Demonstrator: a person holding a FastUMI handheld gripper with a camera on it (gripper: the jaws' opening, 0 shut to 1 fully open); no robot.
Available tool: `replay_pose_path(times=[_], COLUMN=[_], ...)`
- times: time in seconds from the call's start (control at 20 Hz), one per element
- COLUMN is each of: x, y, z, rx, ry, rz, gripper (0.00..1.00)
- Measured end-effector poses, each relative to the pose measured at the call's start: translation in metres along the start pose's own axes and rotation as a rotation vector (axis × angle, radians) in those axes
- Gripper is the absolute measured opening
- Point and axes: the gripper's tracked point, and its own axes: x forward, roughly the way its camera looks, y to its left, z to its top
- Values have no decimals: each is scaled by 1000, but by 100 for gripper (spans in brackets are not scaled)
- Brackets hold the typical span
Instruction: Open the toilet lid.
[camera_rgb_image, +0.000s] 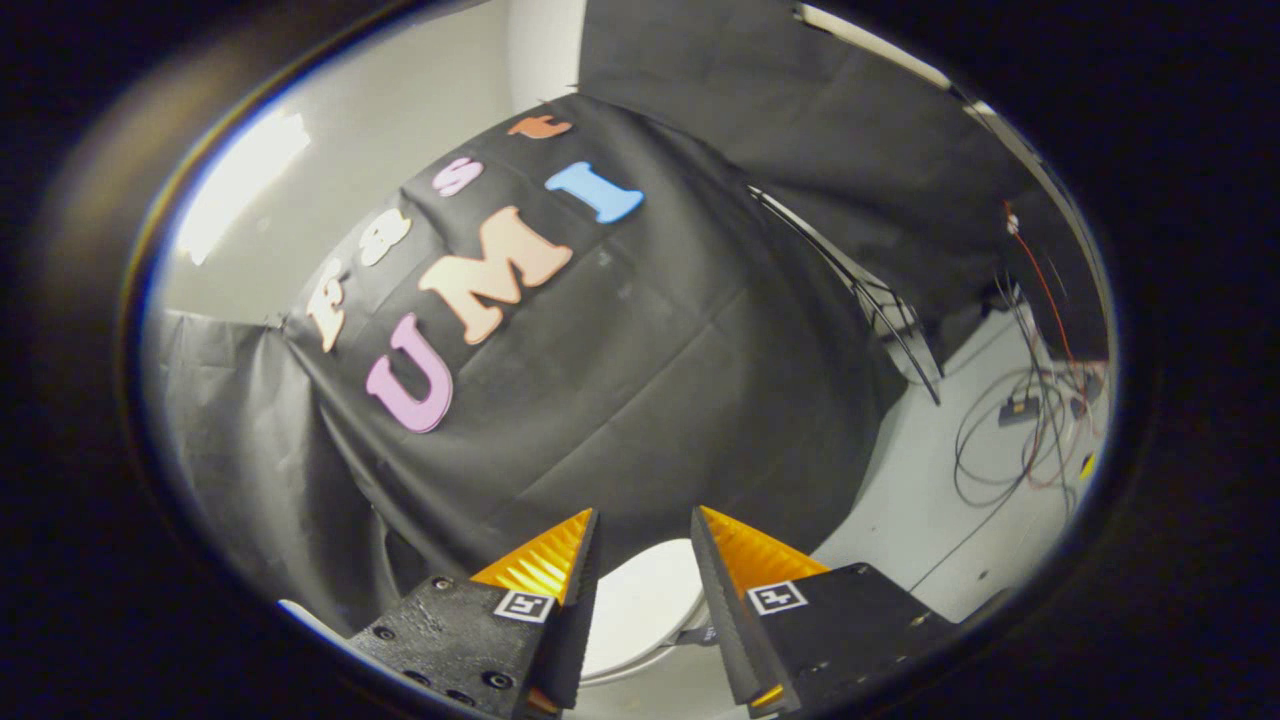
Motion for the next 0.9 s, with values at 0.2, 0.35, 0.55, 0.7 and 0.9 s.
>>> replay_pose_path(times=[0.2, 0.35, 0.55, 0.7, 0.9], x=[13, 25, 53, 63, 82], y=[-29, -51, -54, -51, -62], z=[-52, -93, -142, -159, -162], rx=[196, 367, 530, 575, 631], ry=[8, 30, 110, 128, 145], rz=[-106, -144, -151, -121, -121], gripper=[55, 54, 53, 52, 44])
